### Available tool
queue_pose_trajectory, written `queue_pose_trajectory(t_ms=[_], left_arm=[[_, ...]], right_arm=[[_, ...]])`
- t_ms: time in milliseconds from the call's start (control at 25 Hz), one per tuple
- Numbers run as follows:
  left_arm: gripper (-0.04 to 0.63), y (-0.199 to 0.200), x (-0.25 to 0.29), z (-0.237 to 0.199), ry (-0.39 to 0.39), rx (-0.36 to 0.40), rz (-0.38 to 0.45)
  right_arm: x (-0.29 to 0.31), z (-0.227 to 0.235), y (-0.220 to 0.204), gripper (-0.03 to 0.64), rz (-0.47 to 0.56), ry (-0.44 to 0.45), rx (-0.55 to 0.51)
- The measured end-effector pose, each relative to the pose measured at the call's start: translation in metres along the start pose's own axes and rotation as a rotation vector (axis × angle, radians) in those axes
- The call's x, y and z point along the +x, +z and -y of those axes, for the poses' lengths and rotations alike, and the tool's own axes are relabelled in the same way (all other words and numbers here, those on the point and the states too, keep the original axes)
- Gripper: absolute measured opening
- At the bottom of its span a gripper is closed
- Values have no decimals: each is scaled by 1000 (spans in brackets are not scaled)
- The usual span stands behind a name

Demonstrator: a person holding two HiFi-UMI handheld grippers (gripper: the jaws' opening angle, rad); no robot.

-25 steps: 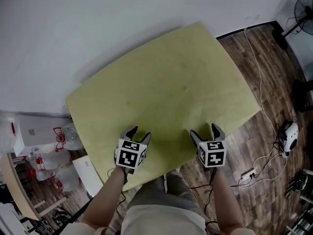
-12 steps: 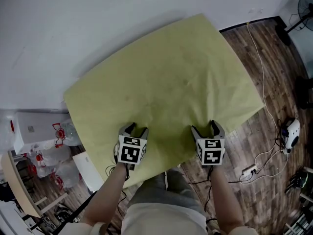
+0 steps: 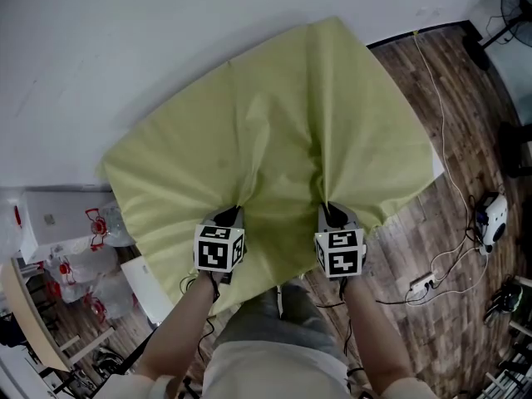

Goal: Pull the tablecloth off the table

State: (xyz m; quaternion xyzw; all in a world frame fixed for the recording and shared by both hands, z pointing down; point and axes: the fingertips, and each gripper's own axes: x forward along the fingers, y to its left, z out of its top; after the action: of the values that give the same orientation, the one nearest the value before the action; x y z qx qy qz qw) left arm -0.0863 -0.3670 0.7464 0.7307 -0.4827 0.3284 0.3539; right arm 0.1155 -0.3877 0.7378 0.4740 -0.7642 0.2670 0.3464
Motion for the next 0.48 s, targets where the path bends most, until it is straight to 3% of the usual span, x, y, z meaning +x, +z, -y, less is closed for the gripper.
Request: queue_pose_trajectory(t_ms=[160,480], left_arm=[[20,3,-11,-2,-23,-49,44],[20,28,-53,-1,-63,-81,152]], right_arm=[[-9,-6,1,32,40,47,106],[-44,-19,30,31,71,55,-30]])
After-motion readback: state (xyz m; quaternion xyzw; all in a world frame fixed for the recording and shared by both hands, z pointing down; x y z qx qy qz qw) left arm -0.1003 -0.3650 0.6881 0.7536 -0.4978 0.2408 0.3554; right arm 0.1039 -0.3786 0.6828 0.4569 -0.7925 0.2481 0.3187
